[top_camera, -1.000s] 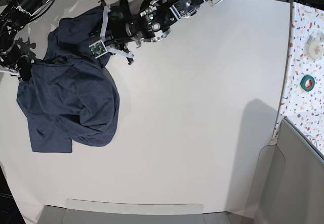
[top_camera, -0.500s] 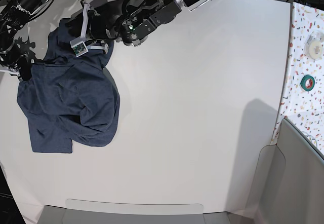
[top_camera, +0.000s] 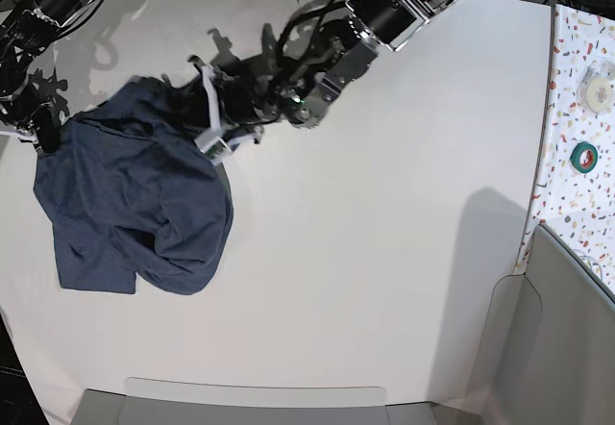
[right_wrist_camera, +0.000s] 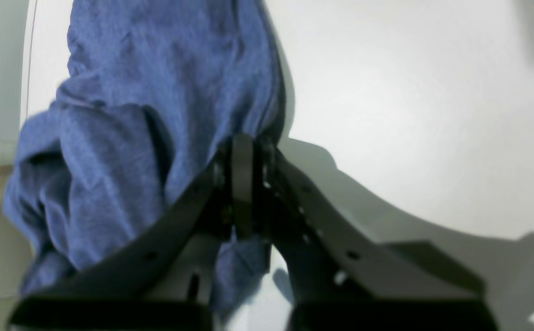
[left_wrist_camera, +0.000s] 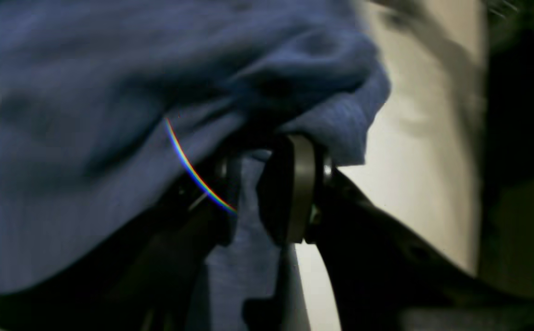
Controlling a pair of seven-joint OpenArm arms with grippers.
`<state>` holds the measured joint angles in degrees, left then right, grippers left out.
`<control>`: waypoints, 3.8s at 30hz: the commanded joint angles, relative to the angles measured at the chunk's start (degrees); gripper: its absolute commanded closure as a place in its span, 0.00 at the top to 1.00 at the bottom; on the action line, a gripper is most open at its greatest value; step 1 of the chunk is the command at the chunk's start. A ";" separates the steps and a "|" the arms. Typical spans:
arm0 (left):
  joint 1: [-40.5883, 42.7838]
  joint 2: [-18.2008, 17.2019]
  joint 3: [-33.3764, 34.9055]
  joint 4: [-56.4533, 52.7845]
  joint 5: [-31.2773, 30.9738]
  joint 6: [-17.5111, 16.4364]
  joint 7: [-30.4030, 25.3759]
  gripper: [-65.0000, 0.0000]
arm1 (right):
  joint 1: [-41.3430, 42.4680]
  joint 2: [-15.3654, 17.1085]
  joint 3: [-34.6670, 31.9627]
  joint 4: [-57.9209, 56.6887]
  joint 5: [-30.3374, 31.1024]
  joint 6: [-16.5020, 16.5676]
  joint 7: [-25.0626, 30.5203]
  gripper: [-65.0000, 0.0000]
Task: Layout the t-shirt on the table in an organized manner, then fold the t-shirt properly
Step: 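Grasp the t-shirt fabric with the left gripper and drag it outward, then regrasp the t-shirt edge with the left gripper while right gripper holds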
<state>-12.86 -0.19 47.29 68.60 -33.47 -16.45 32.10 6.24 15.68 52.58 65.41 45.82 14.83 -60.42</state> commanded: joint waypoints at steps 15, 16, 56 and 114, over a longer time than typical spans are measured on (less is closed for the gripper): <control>5.52 -9.97 -4.61 28.15 2.48 0.76 7.77 0.25 | -0.48 -2.89 -0.23 -0.22 -4.55 -1.69 -3.09 0.00; 6.40 -9.97 -4.61 30.43 2.48 -0.39 7.77 0.25 | -0.48 -2.89 -0.23 -0.22 -4.55 -1.69 -3.09 0.00; -1.16 6.38 19.13 14.61 34.13 5.06 -1.20 0.37 | -2.15 -2.80 -0.23 0.04 -4.55 -1.60 -3.09 0.00; 1.48 9.19 21.33 0.19 65.78 12.97 -7.44 0.37 | -2.86 -2.89 -0.14 0.04 -4.55 -1.60 -3.01 0.00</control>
<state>-11.14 8.58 68.27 68.62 32.97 -2.04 23.57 5.06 13.41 52.51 66.52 46.13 15.94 -59.29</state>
